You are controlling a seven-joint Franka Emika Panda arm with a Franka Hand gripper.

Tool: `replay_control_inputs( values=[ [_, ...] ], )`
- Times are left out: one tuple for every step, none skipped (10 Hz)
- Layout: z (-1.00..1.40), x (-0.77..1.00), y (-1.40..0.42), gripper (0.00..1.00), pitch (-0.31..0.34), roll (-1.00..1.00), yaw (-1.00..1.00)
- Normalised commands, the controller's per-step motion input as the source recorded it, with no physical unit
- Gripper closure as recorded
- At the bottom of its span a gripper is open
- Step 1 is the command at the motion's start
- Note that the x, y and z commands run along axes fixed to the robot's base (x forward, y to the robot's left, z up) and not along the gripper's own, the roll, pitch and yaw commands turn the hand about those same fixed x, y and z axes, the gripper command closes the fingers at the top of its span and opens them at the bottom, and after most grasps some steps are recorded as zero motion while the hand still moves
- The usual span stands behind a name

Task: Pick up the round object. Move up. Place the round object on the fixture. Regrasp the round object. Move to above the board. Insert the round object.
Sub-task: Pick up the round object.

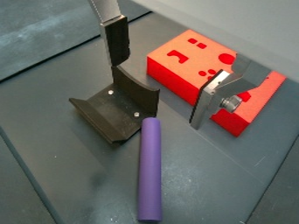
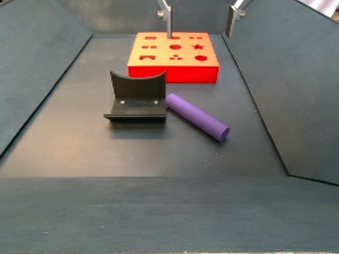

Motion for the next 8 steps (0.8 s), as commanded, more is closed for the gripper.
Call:
replay_control_inputs(
  values=[
    [-0.88, -0.08, 0.0, 0.0, -0.107, 0.0, 1.0],
    [-0.87, -0.08, 0.01, 0.0, -0.107, 0.0, 1.0],
    [-0.89, -0.09, 0.01, 0.0, -0.106, 0.0, 1.0],
    [-0.93, -0.09, 0.0, 0.0, -0.113, 0.0, 0.98],
    [-0.95, -0.05, 0.0, 0.0, -0.119, 0.0, 0.93],
    [-0.94, 0.0, 0.0, 0.0, -0.126, 0.0, 0.85],
    [-0.97, 0.0, 0.0, 0.0, -0.106, 0.0, 0.69],
    [-1.0, 0.0, 0.02, 0.0, -0.1, 0.0, 0.56]
  ],
)
